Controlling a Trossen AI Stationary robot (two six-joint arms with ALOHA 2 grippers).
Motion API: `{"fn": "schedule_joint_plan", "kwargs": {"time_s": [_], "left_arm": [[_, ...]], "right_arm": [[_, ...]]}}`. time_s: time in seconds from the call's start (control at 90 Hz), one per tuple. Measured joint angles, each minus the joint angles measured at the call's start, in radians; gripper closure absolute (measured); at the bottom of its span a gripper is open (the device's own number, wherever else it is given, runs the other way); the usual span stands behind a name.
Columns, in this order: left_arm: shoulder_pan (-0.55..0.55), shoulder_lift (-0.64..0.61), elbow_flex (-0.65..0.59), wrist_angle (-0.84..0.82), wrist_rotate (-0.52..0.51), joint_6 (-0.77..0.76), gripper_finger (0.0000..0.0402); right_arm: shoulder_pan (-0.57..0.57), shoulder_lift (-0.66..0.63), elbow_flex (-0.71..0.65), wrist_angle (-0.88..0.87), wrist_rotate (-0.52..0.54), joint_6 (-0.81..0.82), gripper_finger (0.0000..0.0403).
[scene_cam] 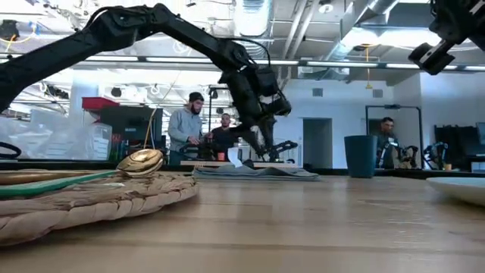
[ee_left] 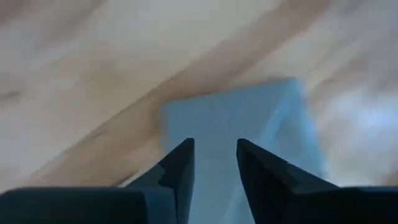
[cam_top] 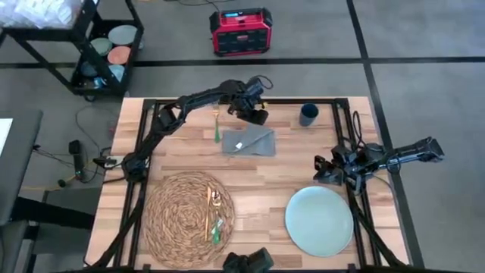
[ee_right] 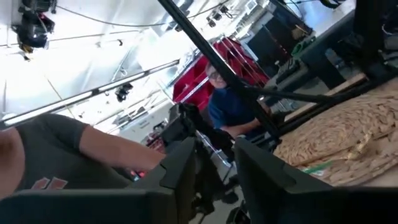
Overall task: Set table place
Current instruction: Fold the gray table napkin
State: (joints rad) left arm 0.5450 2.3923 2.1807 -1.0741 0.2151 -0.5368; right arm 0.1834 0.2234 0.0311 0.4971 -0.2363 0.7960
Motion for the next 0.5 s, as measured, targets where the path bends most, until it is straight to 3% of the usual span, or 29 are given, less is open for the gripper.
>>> {"fn": "schedule_joint_plan", "kwargs": {"time_s": [0.289, 0.5], "left_arm": [[0.014, 0.000, 0.000, -0.040, 0.021, -0.095, 0.0294], [0.000, 0.030, -0.003, -0.035, 0.116, -0.159, 0.0294]], "right_arm": [[0.000, 0.000, 0.000, -0.003, 0.002, 0.000, 0.0300], [0.000, 0.000, 0.000, -0.003, 0.007, 0.000, 0.0300]]}}
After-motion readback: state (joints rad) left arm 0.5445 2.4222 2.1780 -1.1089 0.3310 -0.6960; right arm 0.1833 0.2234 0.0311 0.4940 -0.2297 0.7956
